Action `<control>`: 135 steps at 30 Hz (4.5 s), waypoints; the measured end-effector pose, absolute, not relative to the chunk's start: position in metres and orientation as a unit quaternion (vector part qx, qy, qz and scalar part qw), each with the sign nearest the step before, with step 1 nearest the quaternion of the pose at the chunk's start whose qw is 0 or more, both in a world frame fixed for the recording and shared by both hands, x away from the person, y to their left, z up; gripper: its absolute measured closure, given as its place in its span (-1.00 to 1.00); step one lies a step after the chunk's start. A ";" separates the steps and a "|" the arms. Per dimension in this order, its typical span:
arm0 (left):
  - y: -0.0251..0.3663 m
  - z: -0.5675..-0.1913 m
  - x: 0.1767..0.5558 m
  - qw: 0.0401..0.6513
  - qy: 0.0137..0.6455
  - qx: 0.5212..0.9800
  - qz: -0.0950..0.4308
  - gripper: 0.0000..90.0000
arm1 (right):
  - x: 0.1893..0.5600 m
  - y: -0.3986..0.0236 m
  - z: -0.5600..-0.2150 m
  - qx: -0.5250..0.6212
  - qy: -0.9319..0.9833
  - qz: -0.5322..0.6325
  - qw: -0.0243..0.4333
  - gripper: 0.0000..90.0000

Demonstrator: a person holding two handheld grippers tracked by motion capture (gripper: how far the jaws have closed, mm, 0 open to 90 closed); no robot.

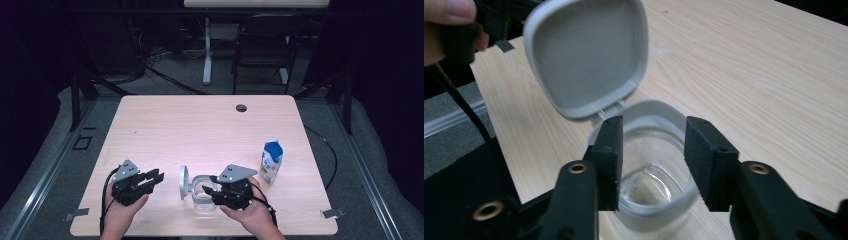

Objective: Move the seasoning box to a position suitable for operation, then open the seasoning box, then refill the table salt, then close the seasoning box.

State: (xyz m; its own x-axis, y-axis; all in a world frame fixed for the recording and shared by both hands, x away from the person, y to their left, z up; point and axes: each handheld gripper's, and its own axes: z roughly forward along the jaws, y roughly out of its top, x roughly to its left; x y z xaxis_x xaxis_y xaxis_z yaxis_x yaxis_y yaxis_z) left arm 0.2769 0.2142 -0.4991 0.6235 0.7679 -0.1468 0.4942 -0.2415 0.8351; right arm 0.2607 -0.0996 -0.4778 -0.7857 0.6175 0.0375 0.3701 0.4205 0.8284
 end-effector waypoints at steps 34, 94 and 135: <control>0.230 -0.499 0.283 0.473 0.432 0.750 0.162 0.34 | 0.254 -0.159 -0.495 0.341 0.788 0.463 0.223 0.00; 0.259 -0.507 0.284 0.455 0.477 0.730 0.180 0.23 | 0.272 -0.254 -0.532 0.487 0.724 0.398 0.284 -0.21; 0.269 -0.511 0.280 0.450 0.488 0.726 0.179 0.23 | 0.307 -0.228 -0.564 0.516 0.705 0.348 0.340 -0.24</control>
